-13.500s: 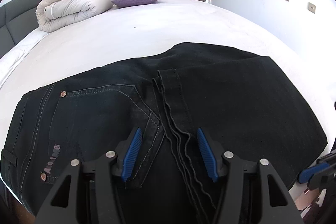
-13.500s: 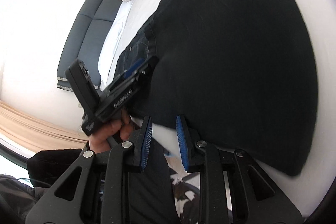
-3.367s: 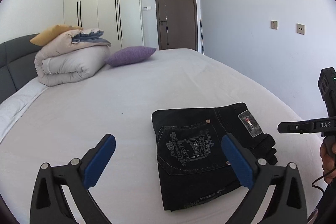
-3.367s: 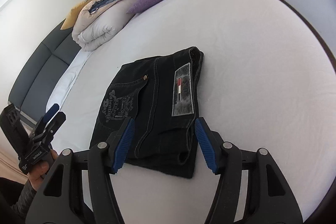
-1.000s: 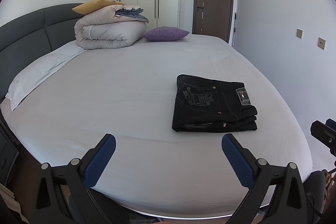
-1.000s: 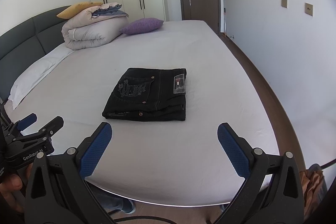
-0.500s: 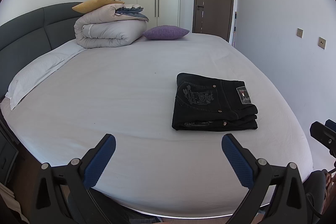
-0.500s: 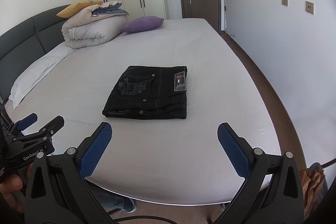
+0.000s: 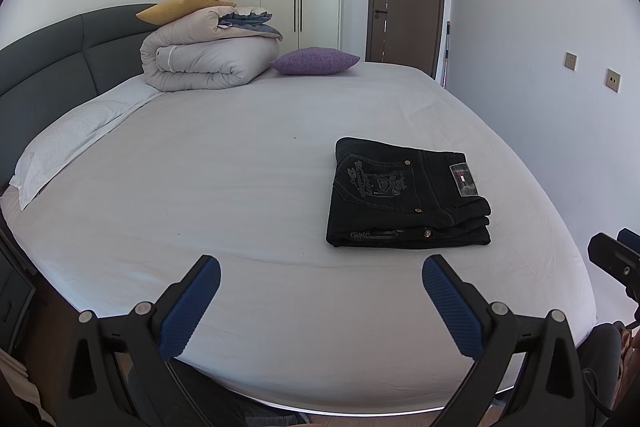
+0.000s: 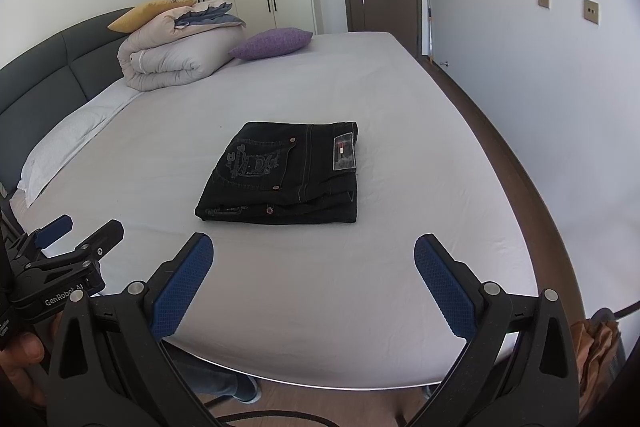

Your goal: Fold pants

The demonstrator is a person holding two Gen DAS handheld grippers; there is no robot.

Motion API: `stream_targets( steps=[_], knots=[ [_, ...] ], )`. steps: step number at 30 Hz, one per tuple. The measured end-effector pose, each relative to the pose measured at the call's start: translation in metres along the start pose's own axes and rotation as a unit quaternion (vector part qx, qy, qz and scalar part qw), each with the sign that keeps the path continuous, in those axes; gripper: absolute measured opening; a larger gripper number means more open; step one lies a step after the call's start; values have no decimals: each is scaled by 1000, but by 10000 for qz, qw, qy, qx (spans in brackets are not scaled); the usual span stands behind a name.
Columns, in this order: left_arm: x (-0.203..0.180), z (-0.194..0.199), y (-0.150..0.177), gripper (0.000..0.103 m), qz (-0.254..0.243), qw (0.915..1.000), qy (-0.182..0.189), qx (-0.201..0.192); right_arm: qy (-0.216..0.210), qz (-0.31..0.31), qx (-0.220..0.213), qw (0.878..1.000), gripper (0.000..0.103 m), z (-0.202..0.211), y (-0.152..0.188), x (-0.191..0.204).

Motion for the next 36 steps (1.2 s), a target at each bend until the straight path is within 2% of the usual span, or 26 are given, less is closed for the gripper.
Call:
stream_targets(
  steps=[30, 36],
  knots=[
    [-1, -2, 9, 103, 31, 10000, 51, 77, -26, 1, 46, 10000, 103, -3, 4, -1],
    [0, -3, 8, 103, -46, 10000, 19, 26, -38, -18, 89, 10000, 103, -6, 14, 1]
  ],
)
Point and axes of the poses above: each gripper's, at about its wrist camera, not at the fingertips, and z roughly against the way its jaws point, x to its left, y to its underside, the point moved 4 cm from there along -z, roughly the way its jaws point, and after that the axes turned 12 degrees about -x, right-handed, at the moved point
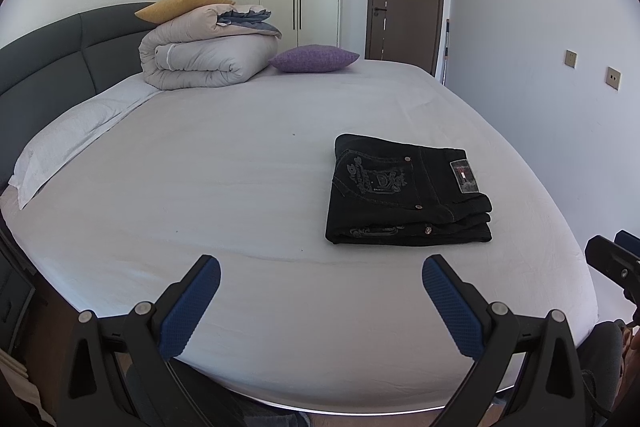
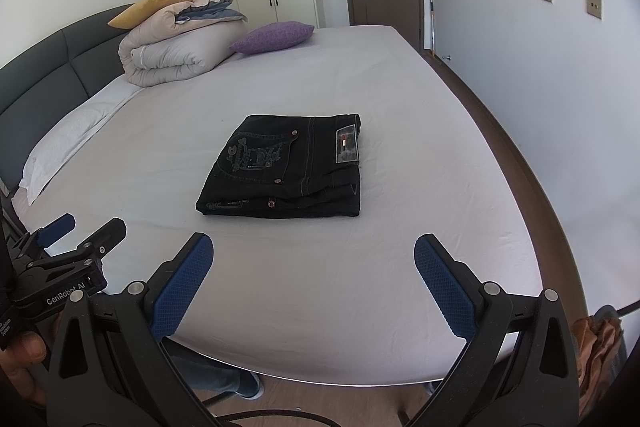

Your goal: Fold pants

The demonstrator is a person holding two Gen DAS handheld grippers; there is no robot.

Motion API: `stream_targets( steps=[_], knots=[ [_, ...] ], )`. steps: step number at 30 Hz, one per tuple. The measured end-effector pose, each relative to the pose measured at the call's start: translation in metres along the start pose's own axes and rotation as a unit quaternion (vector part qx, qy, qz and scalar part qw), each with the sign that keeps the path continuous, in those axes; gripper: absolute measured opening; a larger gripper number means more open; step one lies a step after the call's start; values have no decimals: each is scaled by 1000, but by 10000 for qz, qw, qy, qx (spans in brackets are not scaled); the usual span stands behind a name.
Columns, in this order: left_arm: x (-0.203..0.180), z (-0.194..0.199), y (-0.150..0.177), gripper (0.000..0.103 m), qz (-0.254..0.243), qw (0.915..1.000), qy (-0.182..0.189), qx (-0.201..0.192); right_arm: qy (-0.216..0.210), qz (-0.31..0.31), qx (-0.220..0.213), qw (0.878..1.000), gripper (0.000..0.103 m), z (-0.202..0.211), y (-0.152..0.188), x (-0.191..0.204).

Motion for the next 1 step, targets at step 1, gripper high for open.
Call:
stream_targets(
  steps=[1],
  knots=[
    [0, 0, 0, 103, 6, 10000, 3, -1, -6, -6, 9, 10000, 103, 0, 1, 0]
  ],
)
Point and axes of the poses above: each gripper's, at about its wrist camera, not at the fingertips, and z roughly against the way its jaws point, x to its left, y to its underside, the point moved 4 cm from there along -z, roughly the way its jaws point, and after that the axes turned 12 degrees about -x, right-handed, at the moved point
